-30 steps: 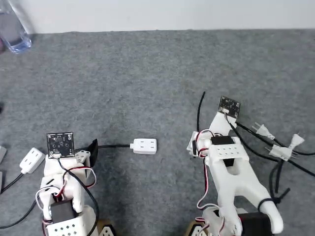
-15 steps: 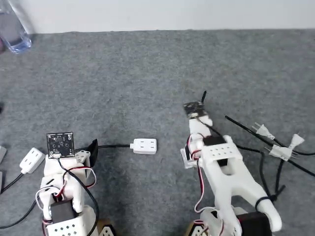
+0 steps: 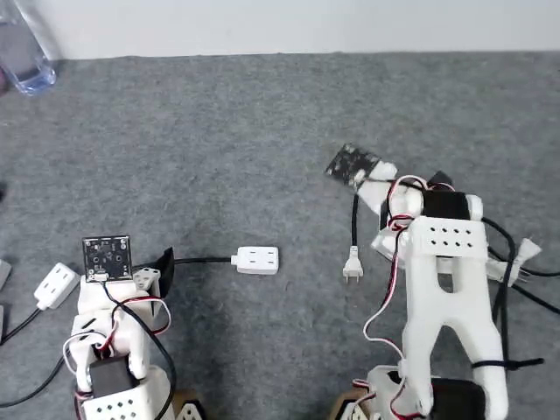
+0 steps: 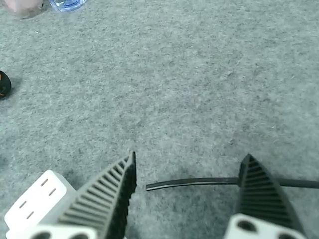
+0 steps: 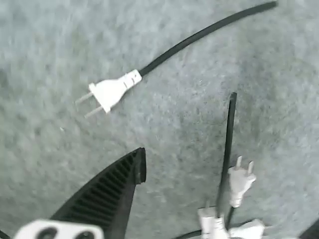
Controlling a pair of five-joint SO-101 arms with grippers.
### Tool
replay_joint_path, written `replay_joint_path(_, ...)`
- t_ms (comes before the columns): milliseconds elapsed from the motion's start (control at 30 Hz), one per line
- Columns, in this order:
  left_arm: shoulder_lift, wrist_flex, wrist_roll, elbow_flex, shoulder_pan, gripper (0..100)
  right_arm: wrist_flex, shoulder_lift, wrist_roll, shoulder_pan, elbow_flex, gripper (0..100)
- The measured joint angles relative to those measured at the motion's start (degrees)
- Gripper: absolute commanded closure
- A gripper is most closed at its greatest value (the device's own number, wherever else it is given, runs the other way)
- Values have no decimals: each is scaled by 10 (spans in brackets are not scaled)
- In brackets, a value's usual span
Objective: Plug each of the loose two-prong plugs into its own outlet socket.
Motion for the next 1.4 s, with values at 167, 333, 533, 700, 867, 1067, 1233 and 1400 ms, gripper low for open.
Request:
replay_joint_path(167,0,0,0,0,0,687,0,1,76,1,11,489)
replay_joint_path(333,0,0,0,0,0,687,0,0,183,1,28,622)
replay_joint_path(533,0,0,-3,0,0,687,-25,0,245,-2,77,953)
replay_joint_path(700,0,0,-18,0,0,687,-105,0,274,-7,149,991)
replay_joint_path(867,0,0,-18,0,0,687,-158,0,280,-6,191,990)
replay_joint_path(1067,0,0,-22,0,0,687,-172,4,283,-6,193,990)
replay_joint_path(1233,0,0,-22,0,0,687,-221,76,287,-6,193,990)
replay_joint_path(1400,0,0,-22,0,0,687,-227,161,288,-6,168,990)
